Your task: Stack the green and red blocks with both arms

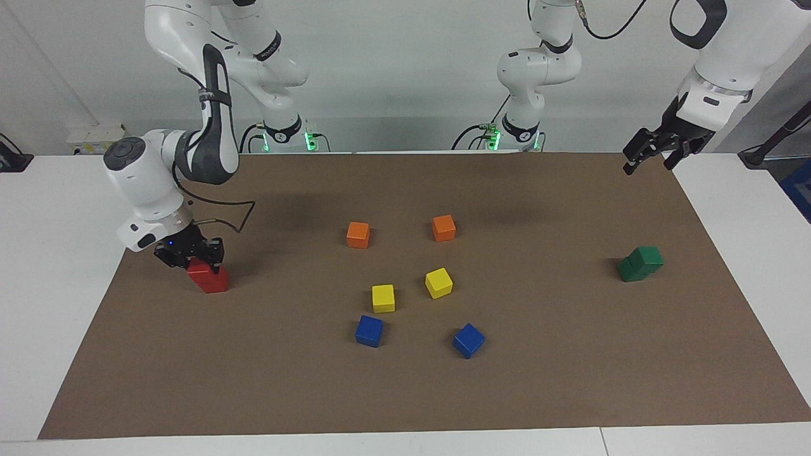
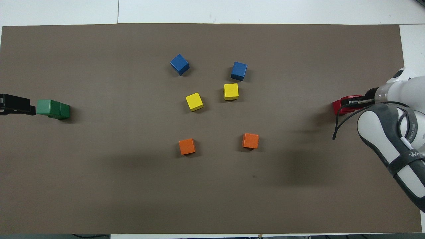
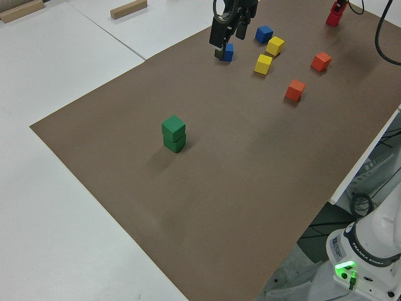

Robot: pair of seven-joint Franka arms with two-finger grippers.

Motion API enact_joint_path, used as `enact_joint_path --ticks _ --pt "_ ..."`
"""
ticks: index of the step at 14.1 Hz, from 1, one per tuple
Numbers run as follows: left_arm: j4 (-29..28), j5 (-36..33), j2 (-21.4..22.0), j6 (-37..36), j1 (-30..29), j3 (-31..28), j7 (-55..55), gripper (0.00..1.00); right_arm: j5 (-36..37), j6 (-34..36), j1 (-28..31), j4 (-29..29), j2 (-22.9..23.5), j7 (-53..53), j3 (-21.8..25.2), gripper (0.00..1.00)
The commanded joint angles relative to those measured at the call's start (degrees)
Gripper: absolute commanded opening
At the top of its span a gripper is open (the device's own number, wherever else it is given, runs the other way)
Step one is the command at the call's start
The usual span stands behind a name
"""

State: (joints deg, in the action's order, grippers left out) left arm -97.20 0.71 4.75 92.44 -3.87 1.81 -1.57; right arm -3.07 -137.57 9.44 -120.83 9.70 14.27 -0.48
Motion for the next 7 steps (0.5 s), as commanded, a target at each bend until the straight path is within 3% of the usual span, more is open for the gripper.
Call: enact_joint_path --ticks 1,7 --pt "0.2 -2.1 0.6 -1.8 1.3 0.1 0.2 1.0 -0.5 -1.5 0.6 -1.8 -1.1 -0.4 -0.3 0.0" --pt "0.1 -2.6 0.6 -1.6 1.4 0.1 0.3 1.0 -0.5 -1.9 0.6 -1.9 -0.7 -0.2 -0.3 0.0"
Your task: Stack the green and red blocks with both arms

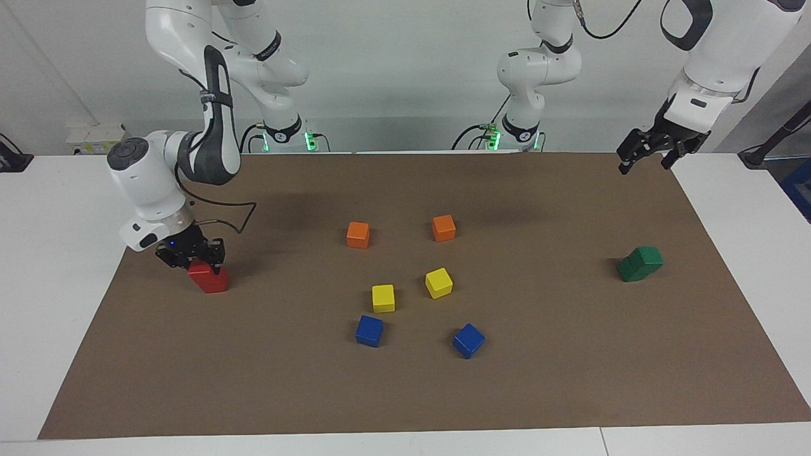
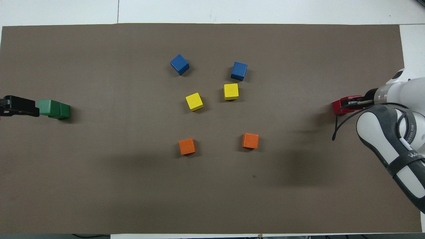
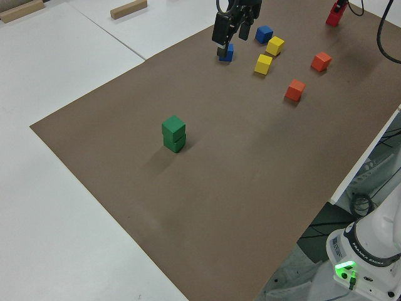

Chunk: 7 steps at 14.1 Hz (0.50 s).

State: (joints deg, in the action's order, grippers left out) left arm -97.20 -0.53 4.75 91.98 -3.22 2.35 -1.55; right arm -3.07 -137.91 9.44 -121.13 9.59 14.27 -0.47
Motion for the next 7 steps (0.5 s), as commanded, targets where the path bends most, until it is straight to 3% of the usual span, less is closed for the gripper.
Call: enact_joint_path --ticks 1,2,3,4,5,7 --pt "0.1 -1.4 0.6 -0.8 0.8 -0.4 0.2 1.0 -0.5 -1.6 0.6 -1.6 -0.6 -0.2 -0.3 0.0" --pt "0.1 -1.3 0.5 -0.6 0.8 -0.4 0.3 1.0 -0.5 -1.7 0.6 -1.6 -0.6 -0.2 -0.3 0.0" --pt "0.1 -1.3 0.5 -0.4 0.8 -0.4 0.3 1.0 -0.5 -1.7 0.6 -1.6 -0.5 -0.2 -0.3 0.24" --pt "0.1 -1.2 0.6 -0.1 0.8 -0.4 0.2 1.0 -0.5 -1.6 0.6 -1.5 -0.5 -0.5 -0.3 0.82" --pt "0.0 -1.2 0.7 -0.1 0.8 -0.5 0.2 1.0 -0.5 -1.6 0.6 -1.4 -0.5 -0.5 -0.3 1.0" --pt "-0.3 -1.2 0.7 0.5 0.8 -0.4 0.2 1.0 -0.4 -1.5 0.6 -1.0 -0.4 -0.4 -0.3 1.0"
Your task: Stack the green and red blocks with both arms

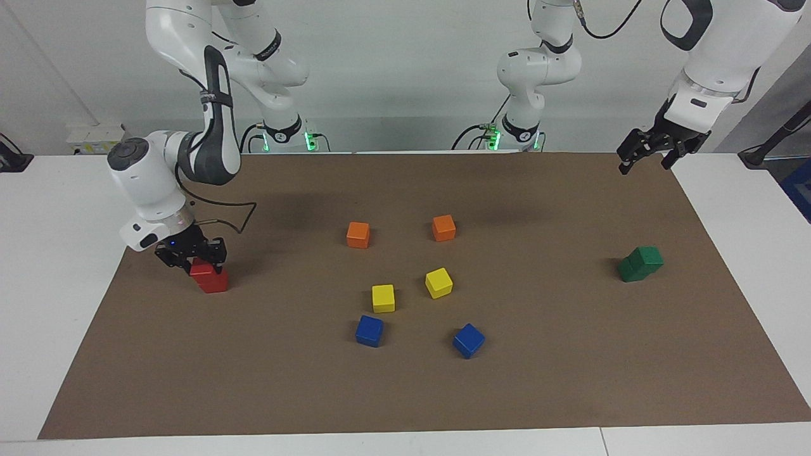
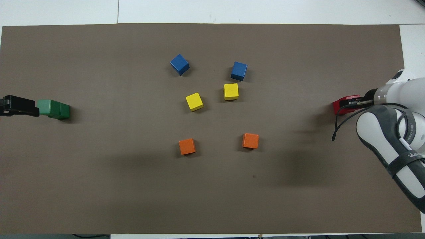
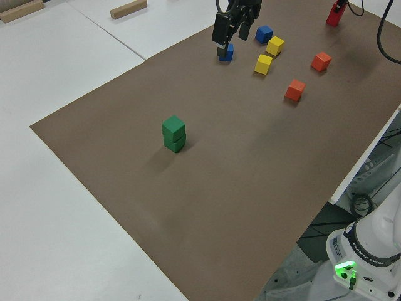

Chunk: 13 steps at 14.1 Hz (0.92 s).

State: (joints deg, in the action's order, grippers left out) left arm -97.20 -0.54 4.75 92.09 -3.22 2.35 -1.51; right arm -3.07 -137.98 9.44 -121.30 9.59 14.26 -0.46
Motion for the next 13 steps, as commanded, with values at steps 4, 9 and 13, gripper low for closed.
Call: enact_joint_path --ticks 4,9,13 --pt "-0.4 -1.2 0.7 1.2 0.7 -0.3 0.2 1.0 -0.4 -0.4 0.8 1.0 -0.2 -0.4 -0.3 1.0" --pt "-0.3 -1.0 0.8 1.3 0.6 -0.3 0.2 1.0 -0.4 13.4 0.4 9.2 -4.0 -1.8 -0.2 1.0" --pt "-0.4 -0.5 1.0 1.4 0.4 -0.4 -0.2 1.0 -0.4 19.8 -0.5 11.8 -9.0 -3.1 -0.8 1.0"
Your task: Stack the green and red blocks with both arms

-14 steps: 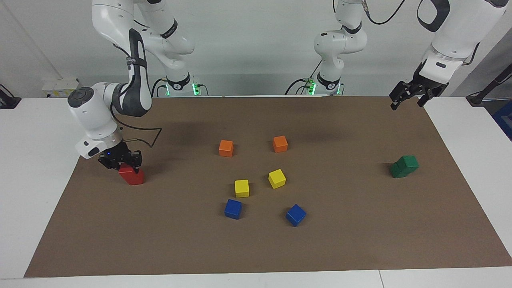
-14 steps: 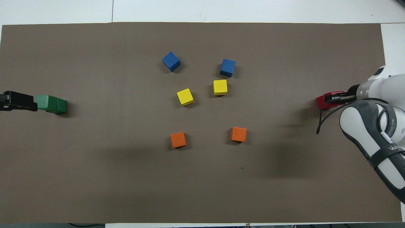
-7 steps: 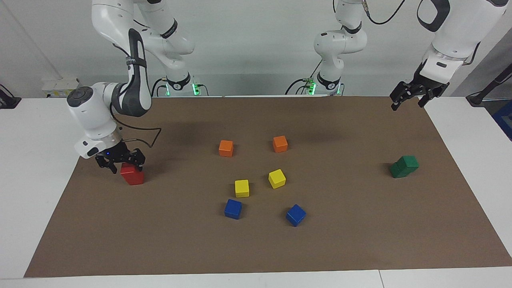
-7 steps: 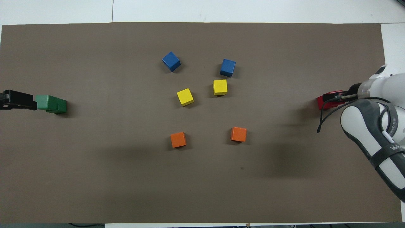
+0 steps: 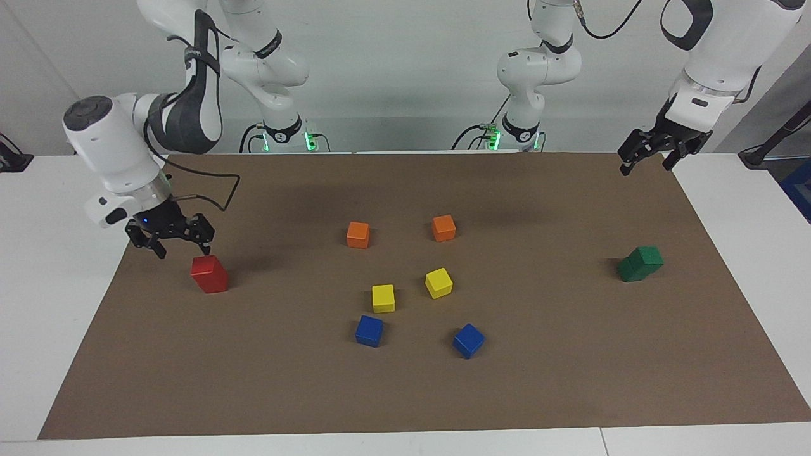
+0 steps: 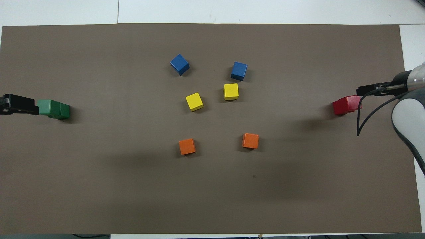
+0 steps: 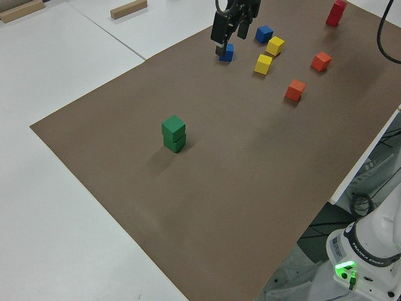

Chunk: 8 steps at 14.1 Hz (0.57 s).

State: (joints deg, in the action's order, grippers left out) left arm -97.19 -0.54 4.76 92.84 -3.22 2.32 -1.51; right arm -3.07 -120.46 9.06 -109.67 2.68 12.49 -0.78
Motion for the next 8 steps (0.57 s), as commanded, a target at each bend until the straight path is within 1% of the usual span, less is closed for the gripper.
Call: enact_joint_path --ticks 1,6,7,8 --pt "-0.4 -0.5 1.0 0.8 0.3 -0.3 -0.2 1.0 -0.4 4.5 -0.6 0.7 -3.3 -1.9 -0.9 1.0" --pt "-0.6 0.8 1.0 1.3 0.0 -0.4 -0.2 1.0 -0.4 12.9 -3.1 1.9 -7.6 -5.2 -1.2 1.0" --pt "-0.9 0.8 1.1 1.4 0.0 -0.4 -0.2 1.0 -0.4 14.4 -3.3 3.1 -8.0 -6.2 -1.4 1.0" --pt "-1.0 0.8 1.2 1.5 0.0 -0.4 -0.2 1.0 -0.1 17.0 -4.3 5.8 -7.6 -8.0 -1.6 1.0"
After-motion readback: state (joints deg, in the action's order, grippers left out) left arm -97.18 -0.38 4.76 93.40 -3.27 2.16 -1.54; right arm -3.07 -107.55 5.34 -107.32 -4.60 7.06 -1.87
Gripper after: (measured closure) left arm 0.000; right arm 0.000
